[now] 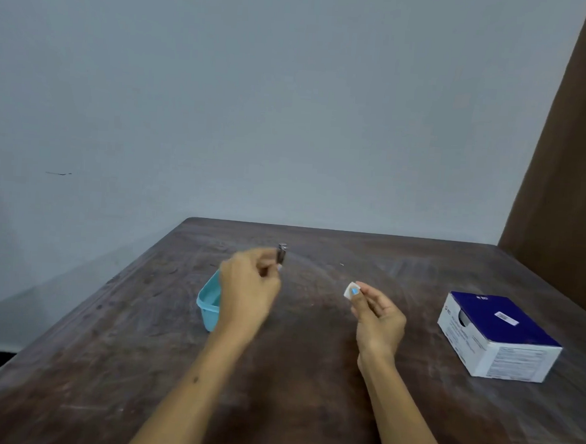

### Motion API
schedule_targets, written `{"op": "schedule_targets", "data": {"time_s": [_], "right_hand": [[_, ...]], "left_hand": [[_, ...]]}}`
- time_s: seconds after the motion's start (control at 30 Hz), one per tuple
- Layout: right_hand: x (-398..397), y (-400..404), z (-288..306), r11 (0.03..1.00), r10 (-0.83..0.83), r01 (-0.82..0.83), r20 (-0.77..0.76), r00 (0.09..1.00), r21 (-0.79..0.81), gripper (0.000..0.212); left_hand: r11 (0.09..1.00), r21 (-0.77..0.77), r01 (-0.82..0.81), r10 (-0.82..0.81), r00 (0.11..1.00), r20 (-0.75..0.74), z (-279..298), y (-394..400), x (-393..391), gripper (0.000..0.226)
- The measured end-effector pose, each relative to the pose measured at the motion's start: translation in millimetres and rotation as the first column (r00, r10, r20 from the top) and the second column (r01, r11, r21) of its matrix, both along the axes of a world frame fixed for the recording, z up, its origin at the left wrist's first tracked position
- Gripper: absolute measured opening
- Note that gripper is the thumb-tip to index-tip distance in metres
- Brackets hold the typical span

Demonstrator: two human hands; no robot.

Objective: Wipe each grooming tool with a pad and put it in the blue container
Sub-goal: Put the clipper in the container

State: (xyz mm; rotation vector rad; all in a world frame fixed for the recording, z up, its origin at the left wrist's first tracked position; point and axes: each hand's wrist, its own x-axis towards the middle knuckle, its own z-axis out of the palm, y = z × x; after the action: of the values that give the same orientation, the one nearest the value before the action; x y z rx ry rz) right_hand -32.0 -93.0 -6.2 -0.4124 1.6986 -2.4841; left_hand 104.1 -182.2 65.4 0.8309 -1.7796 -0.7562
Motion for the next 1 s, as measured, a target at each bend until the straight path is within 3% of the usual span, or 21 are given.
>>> {"op": "schedule_targets", "data": {"time_s": [0.1,0.2,0.27,0.37,0.57,0.67,0.77,0.87,1.0], "right_hand": [[2,-1,-2,0.999,0.002,0.0,-0.049,0.999,0.047,0.018],[4,0,-1,0.996,0.021,-0.014,-0.077,0.997,0.089,0.012],[5,1,-1,0.994,0.032,-0.021,-0.096,0.995,0.11,0.011],[6,2,-1,0.992,0.039,-0.026,-0.103,0.994,0.122,0.014],[7,2,-5,0.993,0.077,-0.068,-0.097,0.992,0.098,0.017],[13,7,-3,0.994,0.083,-0.077,-0.084,0.993,0.074,0.018],[26,17,1,0.996,0.082,-0.078,-0.084,0.993,0.045,0.017],[42,41,7,0.998,0.066,-0.067,-0.101,0.993,0.0,0.019],[63,103,7,0.999,0.032,-0.034,-0.154,0.988,-0.012,0.021]], "left_hand": [[0.985,0.034,-0.169,0.154,0.952,0.266,19,-25,16,0.023],[0.975,0.051,-0.216,0.158,0.834,0.528,20,-39,15,0.011],[0.968,0.063,-0.242,0.144,0.745,0.652,17,-42,11,0.015],[0.972,0.055,-0.227,0.11,0.655,0.747,13,-41,7,0.011],[0.982,0.046,-0.183,0.066,0.564,0.823,12,-38,5,0.023],[0.984,-0.045,-0.172,0.139,0.59,0.795,20,-29,6,0.019],[0.983,-0.169,-0.066,0.162,0.741,0.652,20,-2,5,0.022],[0.98,-0.135,0.144,-0.075,0.904,0.42,4,47,0,0.023],[0.944,-0.037,0.327,-0.313,0.927,0.207,-19,129,-6,0.024]]}}
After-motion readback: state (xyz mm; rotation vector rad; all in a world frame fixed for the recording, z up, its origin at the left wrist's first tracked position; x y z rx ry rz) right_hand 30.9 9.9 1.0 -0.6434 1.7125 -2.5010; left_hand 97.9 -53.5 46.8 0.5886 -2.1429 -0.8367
